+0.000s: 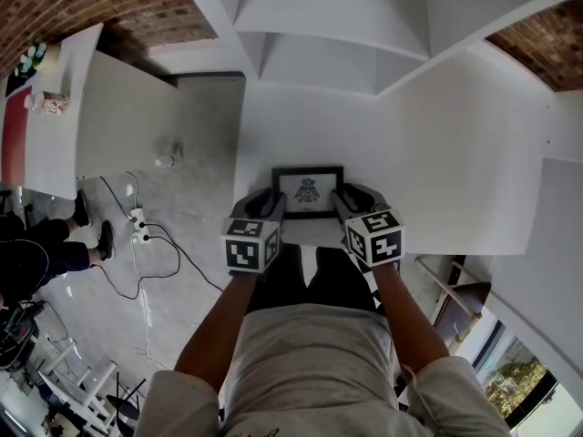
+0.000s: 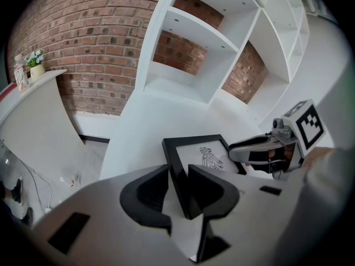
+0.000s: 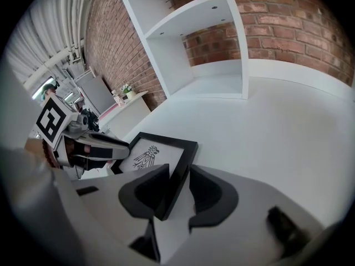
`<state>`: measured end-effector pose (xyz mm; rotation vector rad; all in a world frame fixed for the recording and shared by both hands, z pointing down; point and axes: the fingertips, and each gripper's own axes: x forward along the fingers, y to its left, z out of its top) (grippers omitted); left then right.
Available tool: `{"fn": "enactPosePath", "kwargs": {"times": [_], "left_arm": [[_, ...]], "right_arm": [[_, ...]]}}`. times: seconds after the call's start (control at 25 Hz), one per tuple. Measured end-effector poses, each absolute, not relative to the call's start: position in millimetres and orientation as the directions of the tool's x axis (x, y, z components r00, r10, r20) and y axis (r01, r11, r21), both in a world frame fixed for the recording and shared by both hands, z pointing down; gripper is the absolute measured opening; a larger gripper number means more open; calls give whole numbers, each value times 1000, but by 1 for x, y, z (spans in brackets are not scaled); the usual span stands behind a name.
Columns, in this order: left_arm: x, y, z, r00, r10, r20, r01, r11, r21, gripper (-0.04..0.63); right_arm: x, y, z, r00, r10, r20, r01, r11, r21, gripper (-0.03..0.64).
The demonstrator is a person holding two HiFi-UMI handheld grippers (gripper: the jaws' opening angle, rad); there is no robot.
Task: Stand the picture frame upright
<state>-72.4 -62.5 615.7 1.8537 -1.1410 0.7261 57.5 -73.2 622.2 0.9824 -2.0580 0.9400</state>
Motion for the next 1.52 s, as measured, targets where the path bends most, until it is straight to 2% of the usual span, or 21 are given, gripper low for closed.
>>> {"fn": "enactPosePath", "kwargs": {"times": [0.64, 1.0, 1.52], "left_arm": [[-76, -64, 614, 398, -451, 799, -918, -198, 345, 92], [-86, -73, 597, 324, -548, 772, -946, -210, 247, 87], [-110, -120, 565, 295, -651, 700, -955, -221, 198, 87]], "right_arm": [[53, -75, 621, -501, -359, 787, -838, 430, -337, 107], [44, -84, 608, -499, -418, 759, -841, 446, -307, 101], [19, -137, 575, -503, -520, 690, -838, 489, -243, 97]]}}
